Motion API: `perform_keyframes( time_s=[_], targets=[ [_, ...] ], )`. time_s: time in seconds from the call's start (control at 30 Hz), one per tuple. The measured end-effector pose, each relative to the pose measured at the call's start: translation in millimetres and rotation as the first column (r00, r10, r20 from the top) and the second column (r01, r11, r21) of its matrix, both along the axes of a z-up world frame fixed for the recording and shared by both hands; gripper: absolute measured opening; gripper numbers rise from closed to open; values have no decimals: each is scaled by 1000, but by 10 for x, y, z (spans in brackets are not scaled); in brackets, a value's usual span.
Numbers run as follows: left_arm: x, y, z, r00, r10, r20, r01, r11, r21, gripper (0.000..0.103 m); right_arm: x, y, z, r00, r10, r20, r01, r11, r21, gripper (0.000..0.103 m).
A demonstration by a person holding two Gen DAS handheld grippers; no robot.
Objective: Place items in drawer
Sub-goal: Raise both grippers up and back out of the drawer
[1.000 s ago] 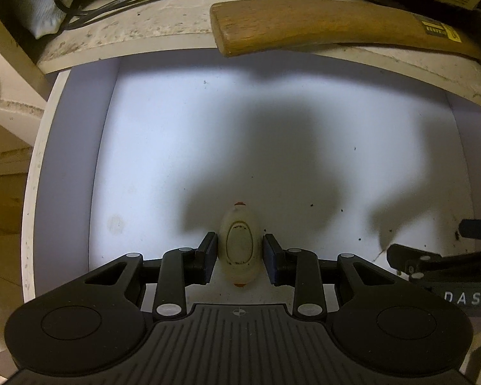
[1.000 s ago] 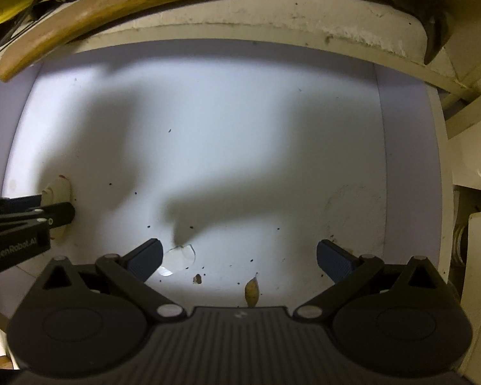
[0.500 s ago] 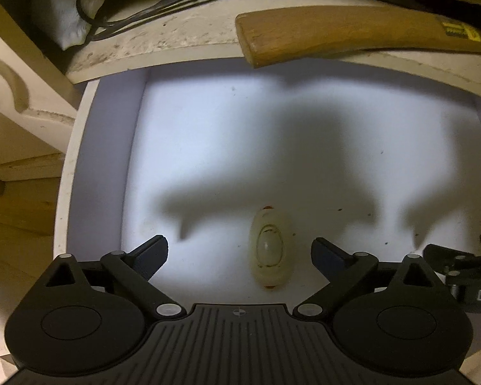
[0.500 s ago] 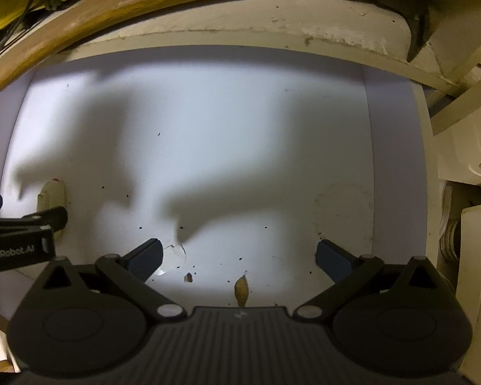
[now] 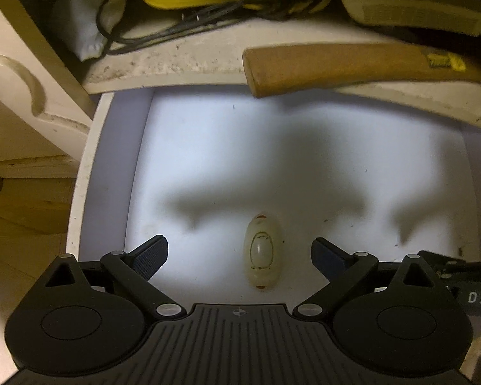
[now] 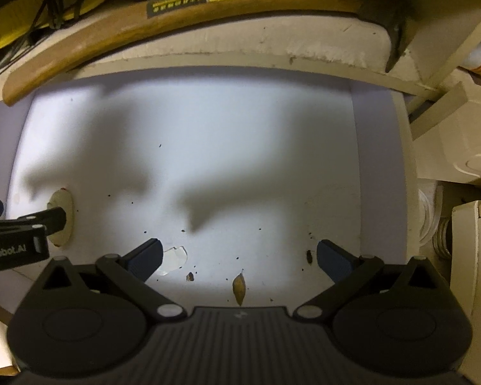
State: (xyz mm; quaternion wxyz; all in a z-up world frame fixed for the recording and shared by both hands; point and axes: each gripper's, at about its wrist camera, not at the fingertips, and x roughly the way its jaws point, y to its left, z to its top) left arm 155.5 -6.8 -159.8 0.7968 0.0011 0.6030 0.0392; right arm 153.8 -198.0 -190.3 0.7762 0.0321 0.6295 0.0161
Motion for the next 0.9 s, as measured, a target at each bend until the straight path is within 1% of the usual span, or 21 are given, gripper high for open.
perform_keyframes(
  time_s=[0.03,0.1,0.3,0.37,0.47,0.53,0.63,0.9],
  targets=[
    [-5,8,19,1000,-1,5,1,1000,-4,99,-10,-3,30,1000,-1,4,1,1000,0,103],
    [-19,15,63,1000,-4,17,4,1000,-7,99,4,3,209,1000,-3,14,3,1000,2,103],
    [-13,29,267,999,-7,52,8,1000,-22,99,-36,-35,423,998,-17,58,17,1000,9,103],
    [-10,-5,328,997,-19,77,20,1000,-13,99,-52,-36,487,997,-21,73,20,1000,12,103],
    [-131,-22,411,991,-39,124,37,999,13,99,-103,-60,590,995,-29,94,27,999,22,103],
    [-240,-35,521,989,-39,140,37,999,19,99,-153,-60,646,993,-32,110,29,999,26,103],
    [-293,-56,550,987,-39,158,37,999,13,99,-212,-65,743,990,-31,135,27,999,30,103],
    [-491,-60,848,974,-42,223,46,999,-12,99,-380,-62,1017,976,-30,216,21,999,42,103]
  ],
)
